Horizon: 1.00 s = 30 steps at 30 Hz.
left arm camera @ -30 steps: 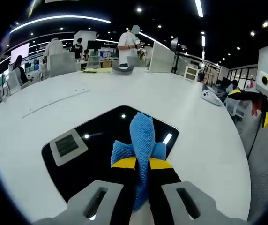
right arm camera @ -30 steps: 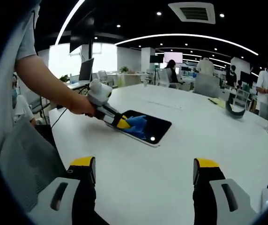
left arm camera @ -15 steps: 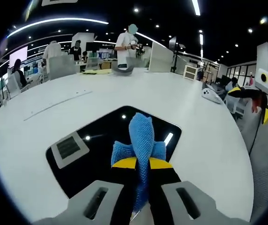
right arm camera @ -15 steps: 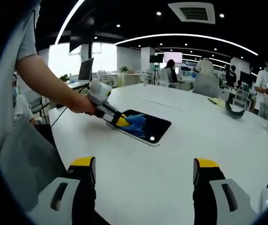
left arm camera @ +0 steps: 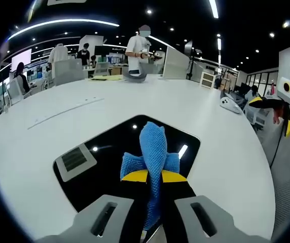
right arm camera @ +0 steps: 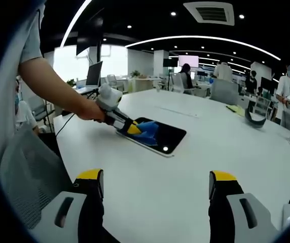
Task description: Wipe the mirror surface with the cleaning cloth until all visible marks leave the cleaned area.
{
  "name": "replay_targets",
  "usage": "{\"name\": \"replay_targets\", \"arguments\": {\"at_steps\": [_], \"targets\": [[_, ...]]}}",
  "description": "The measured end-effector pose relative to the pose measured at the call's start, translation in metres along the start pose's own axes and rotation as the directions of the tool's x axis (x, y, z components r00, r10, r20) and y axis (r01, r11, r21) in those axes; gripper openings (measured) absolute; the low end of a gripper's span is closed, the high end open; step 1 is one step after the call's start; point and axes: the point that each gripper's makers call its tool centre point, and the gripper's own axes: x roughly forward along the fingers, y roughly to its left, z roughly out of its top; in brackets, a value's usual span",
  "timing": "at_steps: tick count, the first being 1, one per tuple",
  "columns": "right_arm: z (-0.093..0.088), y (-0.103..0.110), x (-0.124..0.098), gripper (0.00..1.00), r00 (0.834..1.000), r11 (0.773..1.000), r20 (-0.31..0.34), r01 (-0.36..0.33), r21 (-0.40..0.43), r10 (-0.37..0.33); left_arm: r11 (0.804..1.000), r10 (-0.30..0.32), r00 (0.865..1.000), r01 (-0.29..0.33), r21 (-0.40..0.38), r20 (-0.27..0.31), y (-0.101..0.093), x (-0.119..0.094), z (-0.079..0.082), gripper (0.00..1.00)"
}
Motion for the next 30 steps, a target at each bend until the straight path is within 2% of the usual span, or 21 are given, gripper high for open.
{"name": "replay_targets", "arguments": {"at_steps": [30], "targets": [[-0.004, -0.001, 0.002, 0.85, 1.000, 1.000, -0.021, 0.006, -0.007, -0.006, 1.000, 0.001, 1.000, -0.001, 0.000, 0.010, 0.021, 0.002, 0.004, 0.05]]}}
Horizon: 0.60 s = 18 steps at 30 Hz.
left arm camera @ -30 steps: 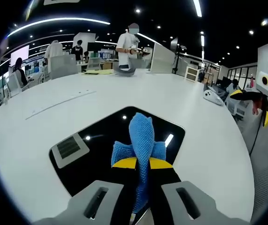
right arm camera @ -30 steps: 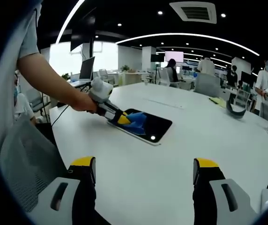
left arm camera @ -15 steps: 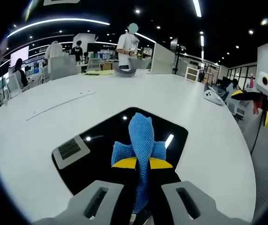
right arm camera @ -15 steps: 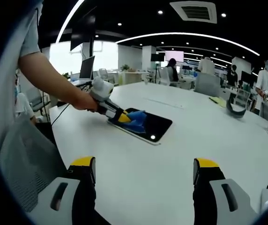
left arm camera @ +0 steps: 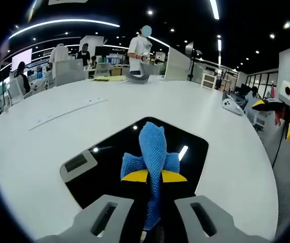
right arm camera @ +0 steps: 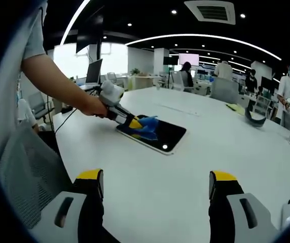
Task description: Wipe the mirror surface with the cleaning cloth until all visible marks leave the cleaned area.
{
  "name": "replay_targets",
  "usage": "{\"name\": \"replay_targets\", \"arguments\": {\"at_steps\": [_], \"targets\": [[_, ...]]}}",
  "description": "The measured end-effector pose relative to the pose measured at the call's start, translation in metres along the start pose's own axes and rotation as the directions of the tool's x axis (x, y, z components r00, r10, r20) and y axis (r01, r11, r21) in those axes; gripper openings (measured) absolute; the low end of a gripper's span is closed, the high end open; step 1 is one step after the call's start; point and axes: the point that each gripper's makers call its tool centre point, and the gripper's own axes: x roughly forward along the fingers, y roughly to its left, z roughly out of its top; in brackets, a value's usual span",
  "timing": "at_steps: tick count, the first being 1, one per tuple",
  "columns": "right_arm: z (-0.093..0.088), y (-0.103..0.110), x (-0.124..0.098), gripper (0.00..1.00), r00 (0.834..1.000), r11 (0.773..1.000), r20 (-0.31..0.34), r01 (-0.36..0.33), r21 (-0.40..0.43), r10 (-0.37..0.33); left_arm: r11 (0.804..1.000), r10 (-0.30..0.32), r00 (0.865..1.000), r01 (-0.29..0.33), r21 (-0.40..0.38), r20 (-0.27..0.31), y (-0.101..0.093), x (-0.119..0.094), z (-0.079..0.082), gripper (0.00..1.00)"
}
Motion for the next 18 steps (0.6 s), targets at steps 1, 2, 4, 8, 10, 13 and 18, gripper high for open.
{"name": "replay_targets", "arguments": {"at_steps": [1, 2, 4, 8, 10, 13, 18], "targets": [[0.000, 0.000, 0.000, 0.85, 1.000, 1.000, 0.000, 0.001, 0.001, -0.001, 1.000, 0.000, 1.000, 0.000, -0.001, 0.001, 0.002, 0.001, 0.001, 0.05], [0.000, -0.001, 0.000, 0.85, 1.000, 1.000, 0.000, 0.002, 0.000, -0.002, 1.000, 0.001, 1.000, -0.001, -0.002, 0.002, 0.003, 0.001, 0.001, 0.05], [0.000, -0.001, 0.000, 0.85, 1.000, 1.000, 0.001, 0.001, 0.001, -0.001, 1.000, 0.005, 1.000, -0.005, -0.003, 0.002, 0.005, 0.001, 0.002, 0.05], [-0.001, -0.002, 0.001, 0.85, 1.000, 1.000, -0.006, 0.007, -0.012, -0.007, 1.000, 0.012, 1.000, -0.012, -0.005, 0.006, 0.007, 0.001, 0.003, 0.05], [-0.001, -0.001, 0.001, 0.85, 1.000, 1.000, -0.003, 0.005, -0.012, -0.005, 1.000, 0.014, 1.000, -0.014, -0.006, 0.008, 0.008, 0.002, 0.003, 0.05], [0.000, -0.002, 0.000, 0.85, 1.000, 1.000, -0.001, 0.009, -0.012, -0.009, 1.000, 0.016, 1.000, -0.016, -0.006, 0.009, 0.010, 0.002, 0.004, 0.05], [0.000, -0.001, 0.000, 0.85, 1.000, 1.000, -0.003, 0.008, -0.009, -0.008, 1.000, 0.025, 1.000, -0.025, -0.011, 0.011, 0.014, 0.003, 0.005, 0.05]]}}
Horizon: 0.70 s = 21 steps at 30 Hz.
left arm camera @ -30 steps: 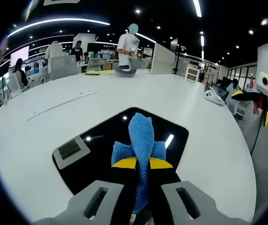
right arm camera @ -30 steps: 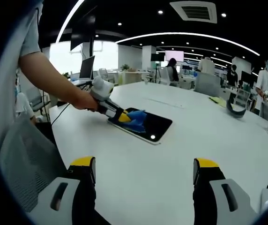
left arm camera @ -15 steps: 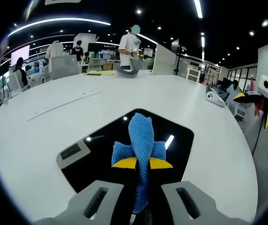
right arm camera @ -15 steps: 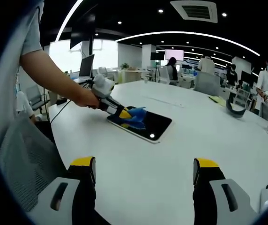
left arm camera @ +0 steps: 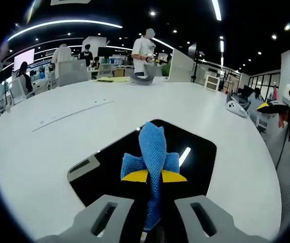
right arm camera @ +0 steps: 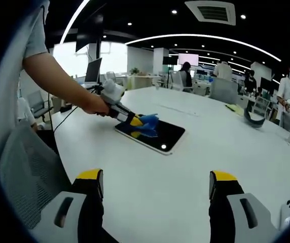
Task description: Wipe the mirror surface with the cleaning cloth until all visible marks leave the cleaned area.
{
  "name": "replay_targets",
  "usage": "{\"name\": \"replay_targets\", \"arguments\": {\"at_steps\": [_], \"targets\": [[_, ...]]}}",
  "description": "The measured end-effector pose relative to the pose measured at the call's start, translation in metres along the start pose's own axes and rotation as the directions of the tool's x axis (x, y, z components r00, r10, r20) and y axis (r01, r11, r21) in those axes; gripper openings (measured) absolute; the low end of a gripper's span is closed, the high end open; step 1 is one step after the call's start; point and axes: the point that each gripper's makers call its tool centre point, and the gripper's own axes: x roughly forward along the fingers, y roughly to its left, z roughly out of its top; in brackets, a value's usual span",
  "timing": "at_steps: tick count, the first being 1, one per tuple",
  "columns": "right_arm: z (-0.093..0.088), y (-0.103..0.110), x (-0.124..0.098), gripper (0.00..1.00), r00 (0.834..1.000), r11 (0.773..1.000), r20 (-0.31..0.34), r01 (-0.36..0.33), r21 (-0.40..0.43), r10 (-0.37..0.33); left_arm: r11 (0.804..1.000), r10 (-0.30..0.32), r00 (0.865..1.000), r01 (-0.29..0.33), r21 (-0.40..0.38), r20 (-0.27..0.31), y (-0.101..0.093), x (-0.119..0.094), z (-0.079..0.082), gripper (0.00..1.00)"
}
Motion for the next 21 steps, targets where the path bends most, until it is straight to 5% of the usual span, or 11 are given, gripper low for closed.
{"name": "replay_targets", "arguments": {"at_steps": [21], "targets": [[-0.004, 0.000, 0.001, 0.85, 1.000, 1.000, -0.016, -0.003, 0.004, 0.003, 0.998, 0.041, 0.999, -0.041, -0.042, 0.006, 0.023, 0.010, 0.010, 0.05]]}}
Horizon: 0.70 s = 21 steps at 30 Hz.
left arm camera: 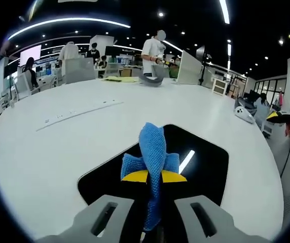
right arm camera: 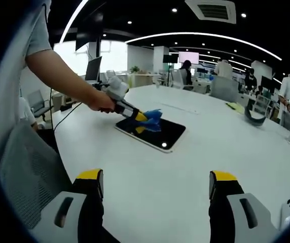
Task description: Wipe the mirror surface with the cleaning cloth until all visible marks leave the cleaned area.
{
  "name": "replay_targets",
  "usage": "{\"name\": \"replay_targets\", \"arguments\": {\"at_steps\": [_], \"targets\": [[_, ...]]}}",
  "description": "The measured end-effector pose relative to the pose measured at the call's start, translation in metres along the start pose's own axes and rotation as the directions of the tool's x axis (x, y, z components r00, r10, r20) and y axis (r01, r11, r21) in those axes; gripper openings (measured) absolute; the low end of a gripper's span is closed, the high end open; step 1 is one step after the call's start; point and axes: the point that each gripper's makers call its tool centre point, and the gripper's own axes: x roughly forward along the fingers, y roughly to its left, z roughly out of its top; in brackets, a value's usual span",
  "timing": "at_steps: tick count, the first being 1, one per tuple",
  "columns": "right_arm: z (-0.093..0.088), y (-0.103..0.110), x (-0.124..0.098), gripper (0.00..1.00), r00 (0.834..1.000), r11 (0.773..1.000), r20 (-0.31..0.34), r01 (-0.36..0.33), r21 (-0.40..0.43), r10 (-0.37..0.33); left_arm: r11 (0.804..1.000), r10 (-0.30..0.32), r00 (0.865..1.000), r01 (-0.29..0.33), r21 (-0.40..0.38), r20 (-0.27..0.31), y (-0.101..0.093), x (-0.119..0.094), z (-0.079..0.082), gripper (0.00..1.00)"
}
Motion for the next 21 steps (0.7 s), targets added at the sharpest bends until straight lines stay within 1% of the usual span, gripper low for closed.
{"name": "replay_targets", "arguments": {"at_steps": [21], "targets": [[-0.003, 0.000, 0.002, 0.85, 1.000, 1.000, -0.012, -0.002, 0.004, 0.002, 1.000, 0.009, 1.000, -0.008, 0.002, -0.008, 0.015, 0.006, 0.006, 0.05]]}}
